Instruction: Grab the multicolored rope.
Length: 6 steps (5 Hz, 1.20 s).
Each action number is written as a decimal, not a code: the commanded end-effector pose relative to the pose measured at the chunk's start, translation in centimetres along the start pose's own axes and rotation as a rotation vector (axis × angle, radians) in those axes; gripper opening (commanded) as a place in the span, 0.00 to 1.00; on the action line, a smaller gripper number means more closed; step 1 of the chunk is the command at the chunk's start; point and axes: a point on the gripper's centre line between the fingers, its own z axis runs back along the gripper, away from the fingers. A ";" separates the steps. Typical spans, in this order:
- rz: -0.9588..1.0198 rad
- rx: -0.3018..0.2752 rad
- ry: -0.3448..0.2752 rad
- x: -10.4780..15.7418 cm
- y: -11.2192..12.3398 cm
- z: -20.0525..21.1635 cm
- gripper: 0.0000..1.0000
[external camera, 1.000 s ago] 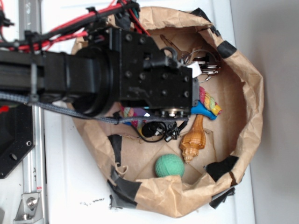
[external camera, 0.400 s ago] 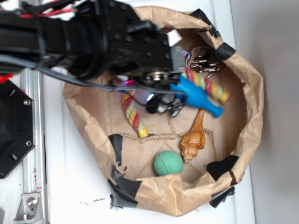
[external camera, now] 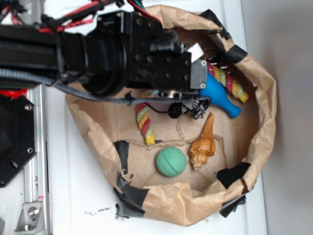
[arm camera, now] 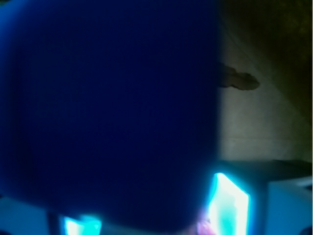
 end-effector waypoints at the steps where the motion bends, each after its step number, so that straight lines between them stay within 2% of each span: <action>1: -0.049 0.097 0.050 -2.7 1.3 -2.7 0.00; 2: -0.077 0.140 0.049 -3.1 1.0 -3.7 0.00; 3: -0.098 0.143 0.032 -3.1 0.8 -3.3 0.00; 4: -0.194 0.090 0.033 -3.8 0.2 -0.9 0.00; 5: -0.328 0.001 -0.025 -5.2 -1.7 4.1 0.00; 6: -0.495 -0.058 -0.054 -5.5 -3.6 7.4 0.00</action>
